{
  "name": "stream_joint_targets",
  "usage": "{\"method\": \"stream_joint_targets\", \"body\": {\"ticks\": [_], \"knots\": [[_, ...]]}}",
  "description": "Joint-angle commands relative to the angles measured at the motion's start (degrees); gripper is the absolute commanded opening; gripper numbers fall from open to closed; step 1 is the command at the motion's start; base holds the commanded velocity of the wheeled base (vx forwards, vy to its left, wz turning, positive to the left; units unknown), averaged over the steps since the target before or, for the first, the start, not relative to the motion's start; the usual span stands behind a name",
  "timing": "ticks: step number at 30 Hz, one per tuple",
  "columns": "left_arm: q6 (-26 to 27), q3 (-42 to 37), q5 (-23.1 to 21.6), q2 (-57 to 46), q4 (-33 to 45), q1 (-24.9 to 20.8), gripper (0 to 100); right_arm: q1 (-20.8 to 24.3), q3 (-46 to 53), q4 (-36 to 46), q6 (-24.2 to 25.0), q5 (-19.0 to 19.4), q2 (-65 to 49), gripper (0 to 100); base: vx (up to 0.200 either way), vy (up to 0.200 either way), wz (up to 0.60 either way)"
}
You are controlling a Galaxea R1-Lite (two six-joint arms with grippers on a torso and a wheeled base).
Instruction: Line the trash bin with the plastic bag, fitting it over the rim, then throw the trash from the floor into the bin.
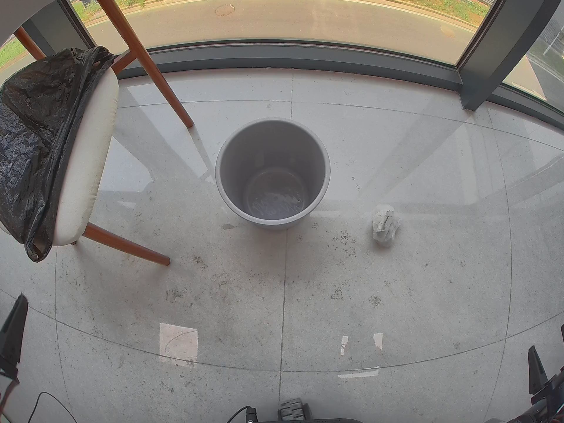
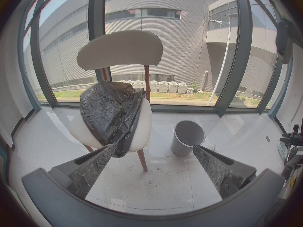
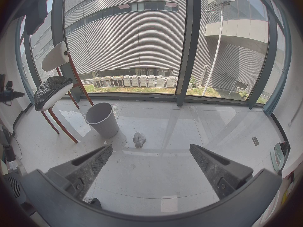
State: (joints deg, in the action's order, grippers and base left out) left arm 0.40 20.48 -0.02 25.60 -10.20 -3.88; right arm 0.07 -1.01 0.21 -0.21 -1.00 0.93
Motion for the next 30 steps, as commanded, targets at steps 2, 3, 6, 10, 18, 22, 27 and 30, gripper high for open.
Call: {"method": "stream_joint_targets", "body": {"ticks": [2, 3, 6, 10, 18, 22, 27, 30], "knots": [[-0.05, 14.32, -0.42, 22.21, -0.26, -2.01, 100, 0.1, 1.01, 0.06, -0.06, 0.03, -0.49, 100, 0.0, 0.2, 0.0], [-0.05, 14.94, -0.42, 23.27, -0.34, -2.01, 100, 0.1, 1.01, 0.06, -0.06, 0.12, -0.49, 100, 0.0, 0.2, 0.0], [-0.14, 18.19, -0.42, 28.54, -0.78, -1.84, 100, 0.1, 1.01, 0.06, -0.06, 0.12, -0.49, 100, 0.0, 0.2, 0.0], [-0.31, 19.95, -0.5, 32.41, -1.57, -1.48, 100, 0.1, 1.01, 0.06, -0.06, 0.12, -0.49, 100, 0.0, 0.2, 0.0], [-0.14, 21.62, 0.29, 37.68, -3.68, -1.22, 100, 0.1, 0.92, 0.06, -0.06, 0.12, -0.49, 100, 0.0, 0.025, 0.0], [-0.14, 25.57, 0.2, 41.46, -3.68, -1.13, 100, 0.19, 1.01, 0.06, -0.06, 0.12, -0.49, 100, 0.0, 0.0, 0.0], [0.13, 31.2, -0.15, 47.52, -5.0, 1.33, 100, 0.19, 1.01, -0.03, -0.06, 0.12, -0.49, 100, 0.0, 0.0, 0.0], [0.3, 32.25, -0.15, 51.39, -8.61, 3.79, 100, 0.19, 1.01, -0.03, -0.06, 0.12, -0.49, 100, 0.0, 0.0, 0.0]]}}
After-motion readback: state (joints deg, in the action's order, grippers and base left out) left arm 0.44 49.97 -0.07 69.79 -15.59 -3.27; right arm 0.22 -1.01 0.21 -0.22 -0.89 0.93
